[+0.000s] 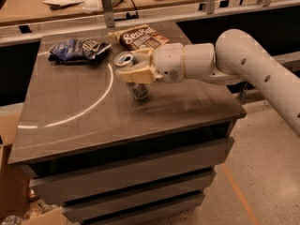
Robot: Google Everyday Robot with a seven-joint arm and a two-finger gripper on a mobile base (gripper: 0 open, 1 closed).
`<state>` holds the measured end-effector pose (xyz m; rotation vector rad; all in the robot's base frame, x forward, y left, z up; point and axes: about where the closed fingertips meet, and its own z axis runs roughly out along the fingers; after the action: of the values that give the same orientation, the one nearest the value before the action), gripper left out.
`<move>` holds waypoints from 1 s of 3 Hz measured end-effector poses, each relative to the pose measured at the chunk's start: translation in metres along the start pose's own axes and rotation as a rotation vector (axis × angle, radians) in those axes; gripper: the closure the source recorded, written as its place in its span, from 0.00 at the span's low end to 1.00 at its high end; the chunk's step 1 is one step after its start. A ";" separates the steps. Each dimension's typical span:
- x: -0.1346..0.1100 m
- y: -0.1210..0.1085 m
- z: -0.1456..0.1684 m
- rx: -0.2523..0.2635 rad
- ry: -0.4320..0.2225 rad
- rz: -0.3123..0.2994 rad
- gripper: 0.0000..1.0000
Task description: Place redbull can upright
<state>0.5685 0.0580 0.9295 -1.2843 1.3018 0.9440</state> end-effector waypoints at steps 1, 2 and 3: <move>0.004 -0.001 -0.003 0.014 -0.032 0.021 0.58; 0.008 -0.002 -0.010 0.028 -0.055 0.033 0.27; 0.010 -0.001 -0.017 0.045 -0.057 0.041 0.05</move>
Offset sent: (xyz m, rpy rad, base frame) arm 0.0041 -0.0206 -0.0087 0.0850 0.0269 -0.0403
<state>0.5687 0.0396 0.9221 -1.1922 1.3018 0.9678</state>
